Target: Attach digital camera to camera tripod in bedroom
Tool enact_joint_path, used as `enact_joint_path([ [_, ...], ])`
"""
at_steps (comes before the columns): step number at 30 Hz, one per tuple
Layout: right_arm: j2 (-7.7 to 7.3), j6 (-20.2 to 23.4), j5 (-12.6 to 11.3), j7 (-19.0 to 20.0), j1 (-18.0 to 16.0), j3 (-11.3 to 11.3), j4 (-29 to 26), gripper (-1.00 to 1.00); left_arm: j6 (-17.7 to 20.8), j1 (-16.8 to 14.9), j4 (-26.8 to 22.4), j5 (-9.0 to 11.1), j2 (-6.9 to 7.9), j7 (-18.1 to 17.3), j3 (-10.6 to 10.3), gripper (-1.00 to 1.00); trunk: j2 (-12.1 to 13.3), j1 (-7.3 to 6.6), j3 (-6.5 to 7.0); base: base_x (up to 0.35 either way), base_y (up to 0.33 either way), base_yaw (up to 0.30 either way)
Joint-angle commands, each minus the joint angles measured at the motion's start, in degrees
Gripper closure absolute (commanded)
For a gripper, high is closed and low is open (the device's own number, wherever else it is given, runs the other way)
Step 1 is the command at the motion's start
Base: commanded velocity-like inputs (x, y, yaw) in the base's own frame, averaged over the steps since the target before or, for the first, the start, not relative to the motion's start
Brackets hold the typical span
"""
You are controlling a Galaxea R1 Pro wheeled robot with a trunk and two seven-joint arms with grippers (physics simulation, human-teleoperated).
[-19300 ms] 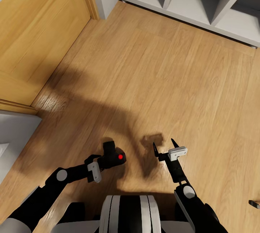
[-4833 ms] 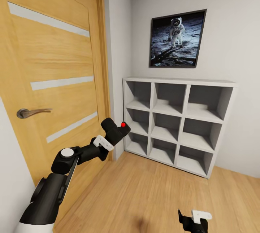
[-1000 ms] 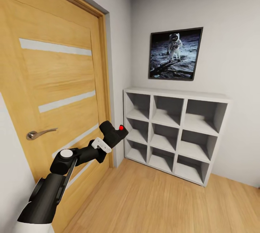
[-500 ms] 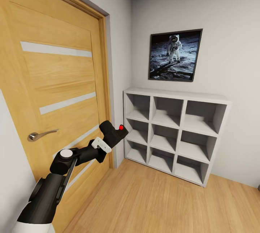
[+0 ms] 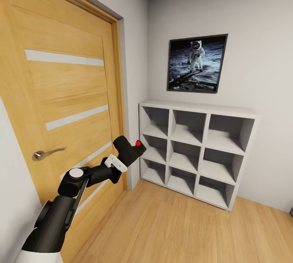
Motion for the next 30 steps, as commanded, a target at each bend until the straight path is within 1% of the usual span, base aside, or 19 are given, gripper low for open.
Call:
enact_joint_path([
  [1, -0.02, -0.4, 0.3, -0.1, -0.1, -0.3, 0.3, -1.0, 0.2, 0.0, -0.1, -0.4, 0.02, -0.4, 0.0, 1.0, 0.4, -0.21, 0.17, 0.0, 0.0, 0.0],
  [22, -0.01, -0.3, 0.3, 0.2, -0.1, -0.3, 0.3, -1.0, 0.2, 0.0, -0.1, -0.4, 0.02, -0.4, 0.0, 1.0, 8.8, -4.82, 3.94, 0.0, 0.0, 0.0],
  [30, -0.01, -0.3, 0.3, 0.2, -0.1, -0.3, 0.3, -1.0, 0.2, 0.0, -0.1, -0.4, 0.04, -0.4, 0.0, 1.0, 8.8, -4.82, 3.94, 0.0, 0.0, -0.001],
])
